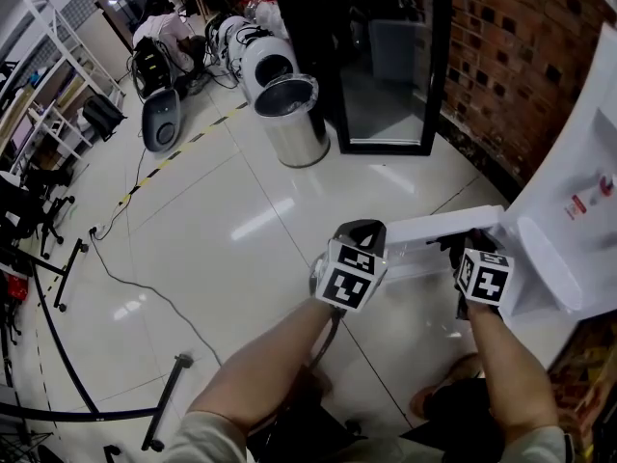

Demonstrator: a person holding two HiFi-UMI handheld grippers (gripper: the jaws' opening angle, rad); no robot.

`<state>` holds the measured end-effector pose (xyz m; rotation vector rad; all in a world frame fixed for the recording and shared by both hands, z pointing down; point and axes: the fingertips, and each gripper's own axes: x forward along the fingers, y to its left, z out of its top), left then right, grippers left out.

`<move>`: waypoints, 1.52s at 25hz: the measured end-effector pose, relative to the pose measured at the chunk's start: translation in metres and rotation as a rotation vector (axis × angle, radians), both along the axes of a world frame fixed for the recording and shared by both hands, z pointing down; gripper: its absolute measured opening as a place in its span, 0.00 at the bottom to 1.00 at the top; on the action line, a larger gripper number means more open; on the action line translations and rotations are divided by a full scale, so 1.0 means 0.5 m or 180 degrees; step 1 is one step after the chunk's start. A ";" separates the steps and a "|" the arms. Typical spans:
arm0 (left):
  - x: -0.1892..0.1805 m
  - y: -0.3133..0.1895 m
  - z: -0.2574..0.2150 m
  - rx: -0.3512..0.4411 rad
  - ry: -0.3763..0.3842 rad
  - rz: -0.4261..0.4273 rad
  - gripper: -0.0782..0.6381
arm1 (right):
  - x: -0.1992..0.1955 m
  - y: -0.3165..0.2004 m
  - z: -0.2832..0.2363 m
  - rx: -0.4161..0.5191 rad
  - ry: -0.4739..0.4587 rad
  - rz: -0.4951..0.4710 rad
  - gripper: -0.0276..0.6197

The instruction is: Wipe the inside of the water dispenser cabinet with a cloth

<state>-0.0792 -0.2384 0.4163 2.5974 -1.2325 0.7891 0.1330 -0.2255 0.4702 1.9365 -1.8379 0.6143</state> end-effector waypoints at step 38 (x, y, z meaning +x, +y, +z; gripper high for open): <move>-0.017 0.003 -0.023 0.0014 0.0034 -0.0003 0.11 | -0.070 0.074 -0.039 0.0077 -0.0157 -0.0199 0.15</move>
